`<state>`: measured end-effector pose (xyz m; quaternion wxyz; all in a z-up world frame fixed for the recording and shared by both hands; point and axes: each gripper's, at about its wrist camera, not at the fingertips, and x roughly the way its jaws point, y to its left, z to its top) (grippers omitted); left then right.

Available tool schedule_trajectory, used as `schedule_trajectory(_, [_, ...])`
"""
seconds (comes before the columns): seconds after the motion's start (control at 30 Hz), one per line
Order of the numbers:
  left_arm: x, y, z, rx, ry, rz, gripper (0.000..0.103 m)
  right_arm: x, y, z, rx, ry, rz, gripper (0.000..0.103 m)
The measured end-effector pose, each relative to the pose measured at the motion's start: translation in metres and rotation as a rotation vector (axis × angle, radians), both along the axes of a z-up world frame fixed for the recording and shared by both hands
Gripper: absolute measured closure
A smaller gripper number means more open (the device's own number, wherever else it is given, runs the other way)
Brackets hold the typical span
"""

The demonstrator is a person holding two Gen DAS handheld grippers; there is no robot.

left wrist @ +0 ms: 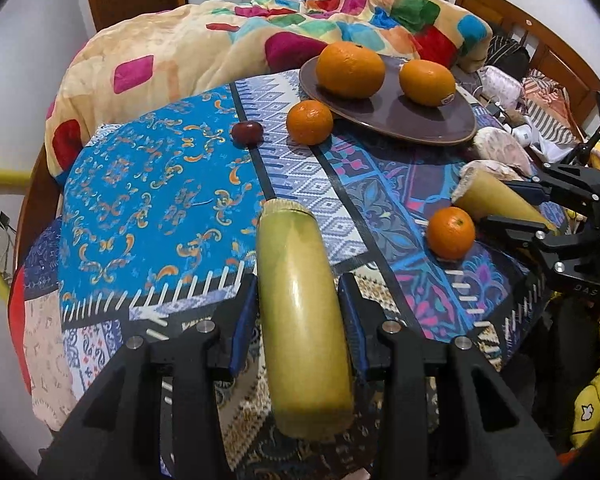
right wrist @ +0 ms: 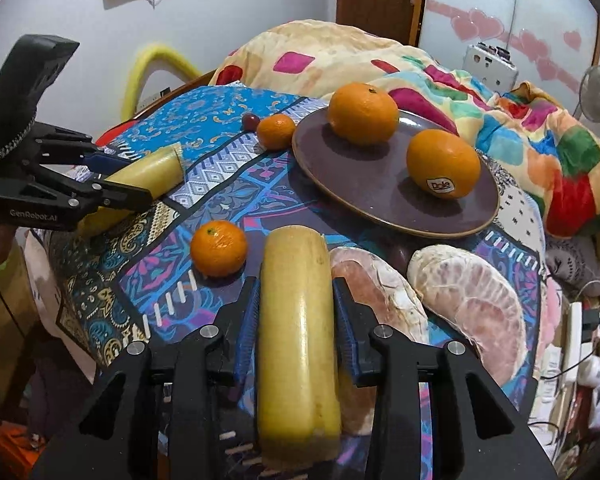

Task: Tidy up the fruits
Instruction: 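Grasp a yellow cylinder with the left tool while the right tool grasps the other, then lift both yellow cylinders and set them upright side by side on the plate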

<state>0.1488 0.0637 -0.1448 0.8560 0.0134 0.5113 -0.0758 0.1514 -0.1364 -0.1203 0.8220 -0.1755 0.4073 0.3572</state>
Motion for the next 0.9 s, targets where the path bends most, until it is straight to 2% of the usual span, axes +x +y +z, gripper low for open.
schedule_trajectory(0.1, [0.005, 0.002, -0.004, -0.007, 0.005, 0.008, 0.063, 0.000, -0.002, 0.000, 0.020, 0.010, -0.002, 0.070])
schedule_trajectory(0.27, [0.003, 0.001, 0.001, -0.017, -0.018, 0.008, 0.065, -0.006, -0.007, 0.008, 0.049, -0.024, -0.026, 0.070])
schedule_trajectory(0.57, [-0.008, -0.014, 0.041, -0.017, -0.156, -0.007, 0.065, -0.011, -0.025, 0.039, 0.137, -0.082, -0.066, 0.070])
schedule_trajectory(0.9, [0.002, -0.037, 0.075, -0.070, -0.255, -0.042, 0.065, -0.005, -0.048, 0.067, 0.214, -0.152, -0.123, 0.070])
